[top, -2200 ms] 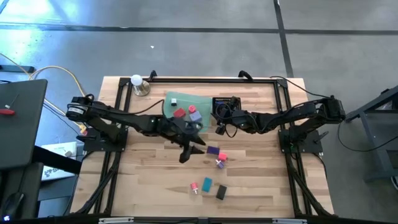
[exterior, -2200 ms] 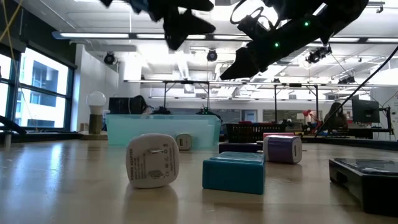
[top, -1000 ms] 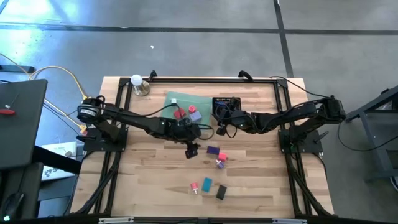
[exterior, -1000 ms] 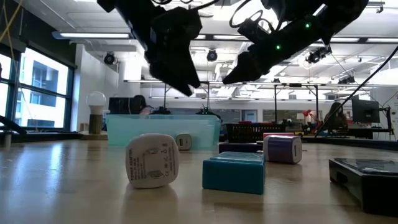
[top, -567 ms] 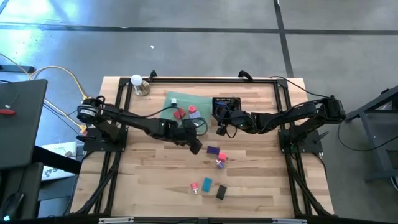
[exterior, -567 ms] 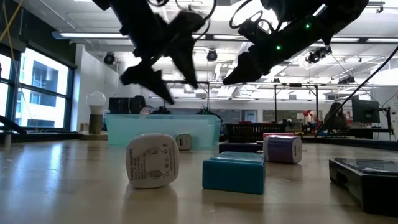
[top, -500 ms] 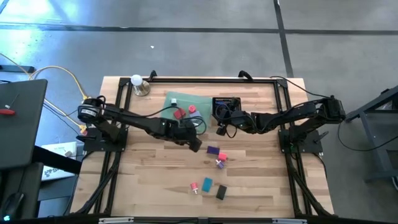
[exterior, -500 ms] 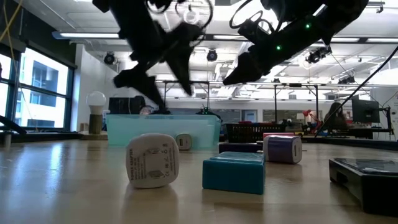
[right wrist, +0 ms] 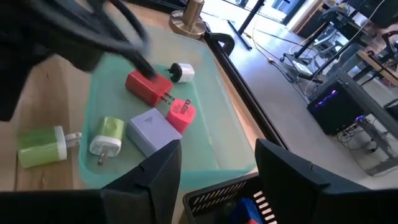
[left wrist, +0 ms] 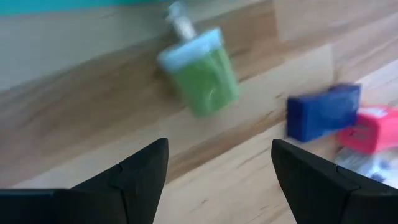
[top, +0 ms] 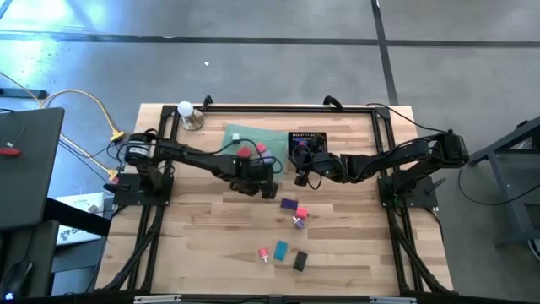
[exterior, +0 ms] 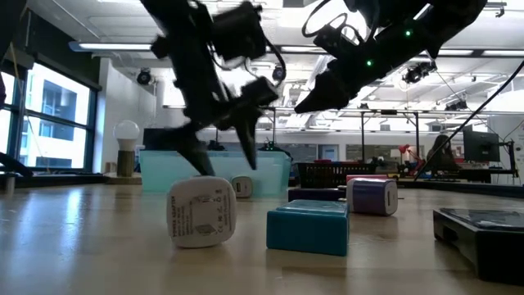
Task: Pick & Place Office items
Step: Put the green charger adapter into the green bin
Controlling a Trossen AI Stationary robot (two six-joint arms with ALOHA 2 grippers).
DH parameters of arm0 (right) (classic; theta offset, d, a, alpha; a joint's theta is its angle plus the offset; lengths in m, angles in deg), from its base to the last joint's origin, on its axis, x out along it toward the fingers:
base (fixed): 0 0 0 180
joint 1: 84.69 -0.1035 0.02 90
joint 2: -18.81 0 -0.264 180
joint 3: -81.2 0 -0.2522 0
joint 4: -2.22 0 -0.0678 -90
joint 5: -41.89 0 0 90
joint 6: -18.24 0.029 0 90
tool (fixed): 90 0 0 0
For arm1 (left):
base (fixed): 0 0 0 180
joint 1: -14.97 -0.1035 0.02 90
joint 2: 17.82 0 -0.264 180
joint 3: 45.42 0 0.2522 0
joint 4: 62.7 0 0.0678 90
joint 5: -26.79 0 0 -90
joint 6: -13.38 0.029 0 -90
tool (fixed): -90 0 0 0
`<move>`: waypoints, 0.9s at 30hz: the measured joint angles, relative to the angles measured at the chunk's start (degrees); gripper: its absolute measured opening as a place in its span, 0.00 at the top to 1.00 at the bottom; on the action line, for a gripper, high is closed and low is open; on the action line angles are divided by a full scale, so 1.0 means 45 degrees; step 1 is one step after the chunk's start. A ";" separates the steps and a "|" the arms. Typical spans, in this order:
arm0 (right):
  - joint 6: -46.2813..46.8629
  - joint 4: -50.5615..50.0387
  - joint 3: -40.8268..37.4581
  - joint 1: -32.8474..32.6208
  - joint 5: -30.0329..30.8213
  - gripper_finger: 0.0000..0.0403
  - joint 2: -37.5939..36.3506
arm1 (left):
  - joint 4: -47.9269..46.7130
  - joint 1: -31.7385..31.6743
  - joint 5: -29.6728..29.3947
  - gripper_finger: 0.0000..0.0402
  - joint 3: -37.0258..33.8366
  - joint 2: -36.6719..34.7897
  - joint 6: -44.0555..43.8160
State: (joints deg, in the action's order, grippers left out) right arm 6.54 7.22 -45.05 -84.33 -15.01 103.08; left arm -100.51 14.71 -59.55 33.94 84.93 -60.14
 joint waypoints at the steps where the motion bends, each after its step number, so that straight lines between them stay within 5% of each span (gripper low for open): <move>1: -0.0090 -0.0041 -0.0002 0.0000 -0.0001 0.52 0.0000 | 0.0178 -0.0196 0.0442 0.32 0.0011 0.0147 0.0006; 7: -0.0365 -0.0207 -0.0005 0.0000 -0.0005 0.52 0.0000 | 0.0509 -0.1023 0.1463 0.32 0.0005 0.0419 0.0406; 27: -0.0370 -0.0485 -0.0005 0.0000 -0.0049 0.52 0.0000 | 0.0169 -0.1611 0.0317 0.32 0.0020 0.0628 0.1005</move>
State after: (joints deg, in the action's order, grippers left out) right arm 4.88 5.04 -45.07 -84.33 -15.23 103.08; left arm -99.75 7.46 -58.13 34.03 87.76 -55.61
